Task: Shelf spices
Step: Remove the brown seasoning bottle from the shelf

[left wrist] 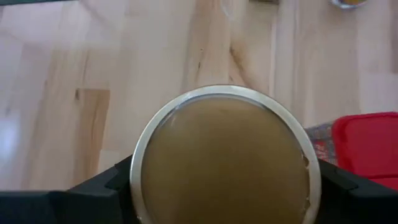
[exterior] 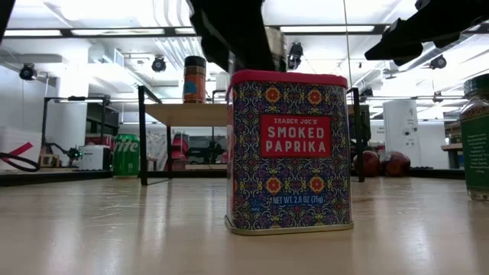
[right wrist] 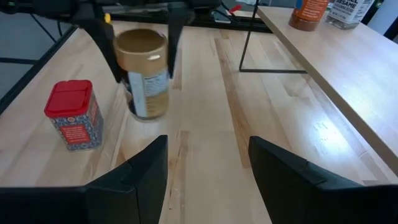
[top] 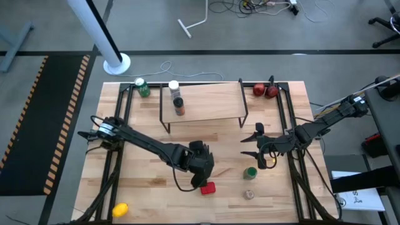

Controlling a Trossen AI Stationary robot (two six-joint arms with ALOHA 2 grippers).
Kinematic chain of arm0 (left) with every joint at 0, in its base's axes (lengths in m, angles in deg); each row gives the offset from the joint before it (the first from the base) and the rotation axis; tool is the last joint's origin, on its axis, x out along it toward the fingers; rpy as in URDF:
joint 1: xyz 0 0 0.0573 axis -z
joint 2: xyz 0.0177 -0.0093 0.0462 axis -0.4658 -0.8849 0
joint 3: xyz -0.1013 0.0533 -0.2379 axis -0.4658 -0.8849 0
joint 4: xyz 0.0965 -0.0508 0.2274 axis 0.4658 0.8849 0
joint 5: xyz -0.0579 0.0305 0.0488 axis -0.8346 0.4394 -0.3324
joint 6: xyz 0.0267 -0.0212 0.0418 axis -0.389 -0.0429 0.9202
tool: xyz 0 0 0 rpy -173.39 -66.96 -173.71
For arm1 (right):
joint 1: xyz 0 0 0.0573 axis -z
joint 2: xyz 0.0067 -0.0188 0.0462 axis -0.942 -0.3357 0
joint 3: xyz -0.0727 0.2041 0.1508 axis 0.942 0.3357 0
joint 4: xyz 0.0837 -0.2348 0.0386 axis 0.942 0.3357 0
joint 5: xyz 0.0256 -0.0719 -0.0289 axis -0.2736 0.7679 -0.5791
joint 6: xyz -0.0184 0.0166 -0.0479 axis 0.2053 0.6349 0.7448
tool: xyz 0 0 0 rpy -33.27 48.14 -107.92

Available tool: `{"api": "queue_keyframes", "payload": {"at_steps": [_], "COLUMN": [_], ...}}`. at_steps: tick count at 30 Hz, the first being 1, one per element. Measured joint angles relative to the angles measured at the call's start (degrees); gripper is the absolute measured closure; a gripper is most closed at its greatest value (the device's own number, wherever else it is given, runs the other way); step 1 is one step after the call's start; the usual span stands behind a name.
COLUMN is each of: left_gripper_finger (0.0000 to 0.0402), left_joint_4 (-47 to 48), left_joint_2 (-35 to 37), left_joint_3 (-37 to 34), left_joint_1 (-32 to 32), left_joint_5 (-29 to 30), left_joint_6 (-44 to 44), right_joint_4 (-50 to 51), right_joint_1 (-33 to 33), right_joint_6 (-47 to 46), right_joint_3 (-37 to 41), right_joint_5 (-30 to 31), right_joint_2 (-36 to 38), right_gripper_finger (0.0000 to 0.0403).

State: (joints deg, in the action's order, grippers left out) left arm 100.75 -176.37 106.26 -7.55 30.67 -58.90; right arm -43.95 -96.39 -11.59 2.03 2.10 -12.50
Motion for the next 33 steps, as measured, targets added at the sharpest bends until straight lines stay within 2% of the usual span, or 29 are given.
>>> {"api": "queue_keyframes", "payload": {"at_steps": [18,33], "left_gripper_finger": [0.0125,0.0123], "left_joint_4": [-10.53,-13.33], "left_joint_2": [0.0,-0.33], "left_joint_3": [-5.4,-6.1], "left_joint_1": [-0.34,-0.34], "left_joint_5": [0.32,0.49], "left_joint_6": [0.06,-0.24], "right_joint_4": [-0.02,-0.04], "right_joint_1": [0.0,0.0], "right_joint_6": [0.11,0.15], "right_joint_3": [0.0,0.0], "right_joint_5": [-0.02,-0.03], "right_joint_2": [0.0,0.0], "right_gripper_finger": [0.0204,0.0204]}}
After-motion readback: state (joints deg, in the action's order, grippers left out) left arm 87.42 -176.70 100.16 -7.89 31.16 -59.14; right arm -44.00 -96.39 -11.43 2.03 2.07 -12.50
